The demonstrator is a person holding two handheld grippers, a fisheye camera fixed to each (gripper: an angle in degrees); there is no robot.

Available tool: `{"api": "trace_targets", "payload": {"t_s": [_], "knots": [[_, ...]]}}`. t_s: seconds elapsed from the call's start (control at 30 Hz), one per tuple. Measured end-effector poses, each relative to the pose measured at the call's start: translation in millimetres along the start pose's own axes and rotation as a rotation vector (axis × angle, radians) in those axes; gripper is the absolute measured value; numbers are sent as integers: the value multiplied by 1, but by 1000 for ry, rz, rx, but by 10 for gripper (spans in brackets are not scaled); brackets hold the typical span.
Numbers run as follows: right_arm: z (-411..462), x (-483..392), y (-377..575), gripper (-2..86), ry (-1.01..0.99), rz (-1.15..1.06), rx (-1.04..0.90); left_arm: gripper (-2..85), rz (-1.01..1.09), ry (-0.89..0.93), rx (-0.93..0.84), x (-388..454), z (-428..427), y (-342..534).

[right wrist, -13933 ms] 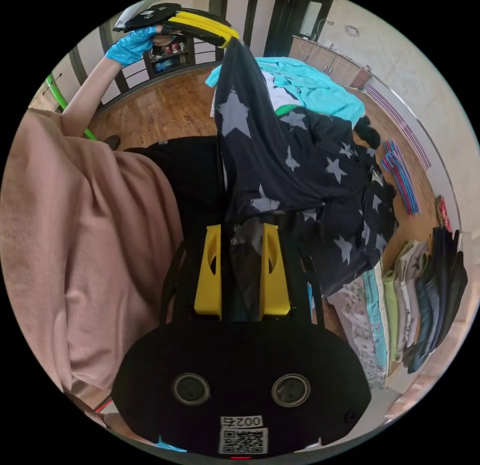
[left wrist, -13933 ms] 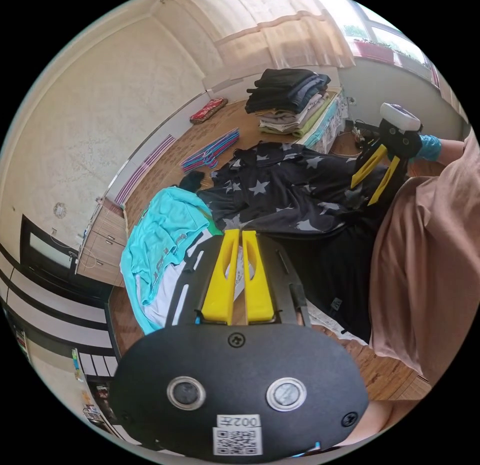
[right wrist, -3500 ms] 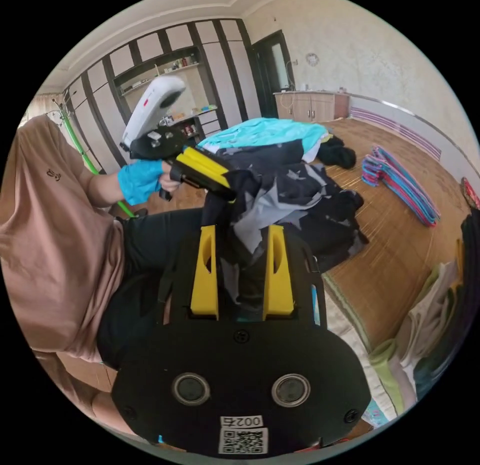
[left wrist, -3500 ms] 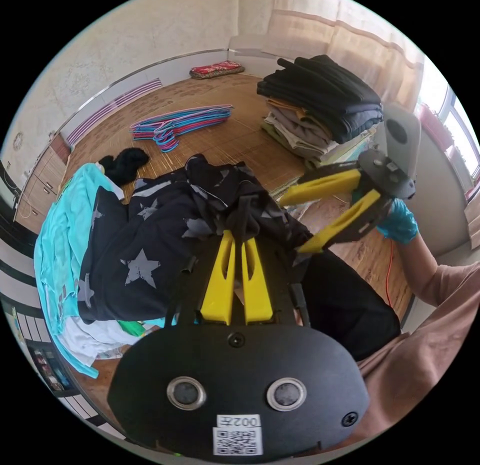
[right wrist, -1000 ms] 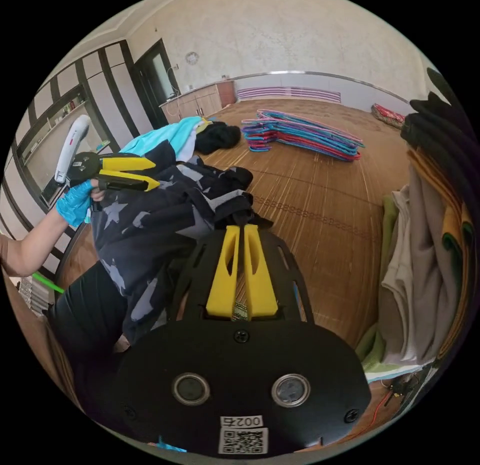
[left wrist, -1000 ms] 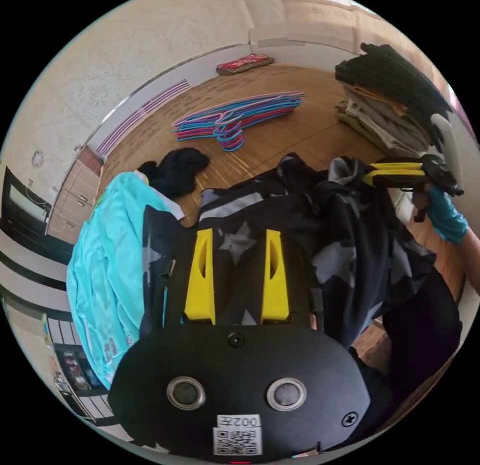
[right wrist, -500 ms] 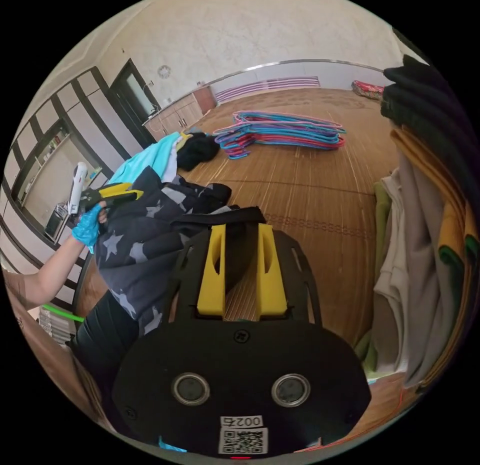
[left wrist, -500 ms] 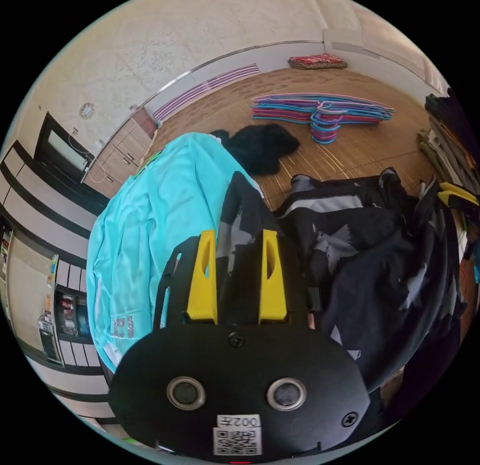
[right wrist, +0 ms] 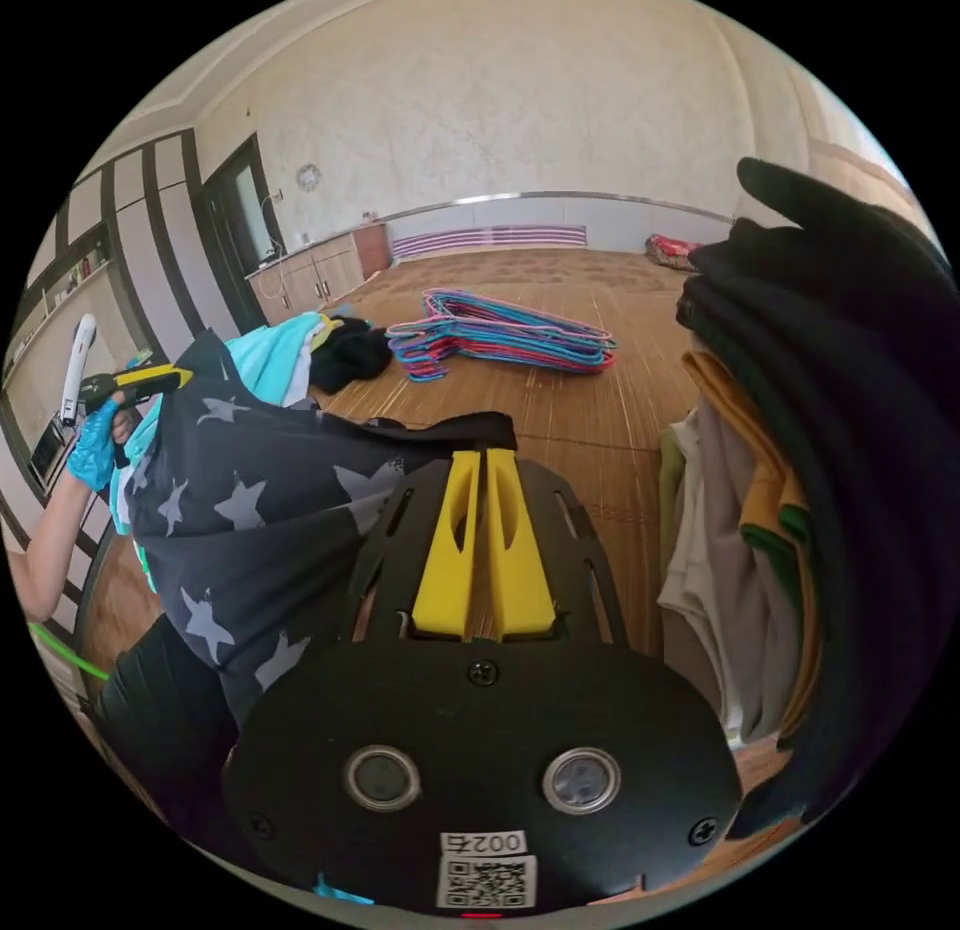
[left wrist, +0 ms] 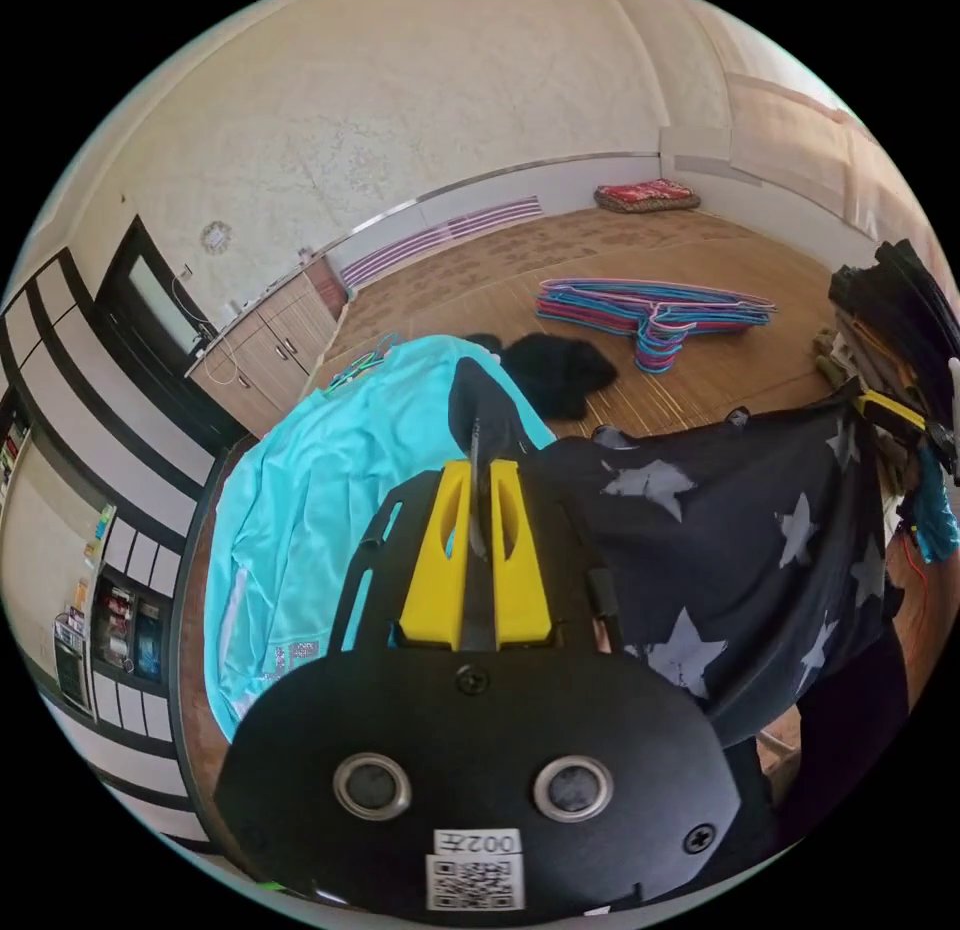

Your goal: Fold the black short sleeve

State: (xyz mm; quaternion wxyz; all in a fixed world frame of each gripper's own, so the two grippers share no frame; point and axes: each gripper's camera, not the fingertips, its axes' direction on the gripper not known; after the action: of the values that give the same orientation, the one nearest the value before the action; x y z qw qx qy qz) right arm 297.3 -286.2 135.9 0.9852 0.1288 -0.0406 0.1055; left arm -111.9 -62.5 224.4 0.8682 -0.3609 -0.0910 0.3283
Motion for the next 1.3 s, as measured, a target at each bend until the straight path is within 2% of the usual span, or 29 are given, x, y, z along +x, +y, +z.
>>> {"api": "trace_targets", "payload": {"t_s": [0.17,0.23,0.4,0.57,0.73,0.9,1.0,1.07,1.2,1.3], "knots": [[45,8,3,15,-75,-19,-209,33,33,14,-135,-14,40,0],[43,9,7,36,-91,-15,-227,43,14,18,-160,-22,46,4],[-6,11,29,80,-144,-22,-154,53,-45,62,-92,-51,23,16],[-57,-5,81,104,-310,-136,-225,48,-17,121,-38,-74,-12,35],[-89,-26,132,126,-422,-162,-295,85,78,236,-80,-89,-33,68],[-93,-53,173,124,-343,-188,-355,104,136,248,-199,-97,-25,119],[-91,-66,189,80,-168,-234,-346,100,67,281,-237,-105,-12,142],[-105,-70,192,22,-82,-272,-296,92,42,290,-220,-108,-9,151],[-146,-56,193,4,-12,-254,-178,80,21,303,-211,-115,-10,159],[-160,-34,206,2,23,-206,-207,80,46,310,-199,-112,-19,165]]}}
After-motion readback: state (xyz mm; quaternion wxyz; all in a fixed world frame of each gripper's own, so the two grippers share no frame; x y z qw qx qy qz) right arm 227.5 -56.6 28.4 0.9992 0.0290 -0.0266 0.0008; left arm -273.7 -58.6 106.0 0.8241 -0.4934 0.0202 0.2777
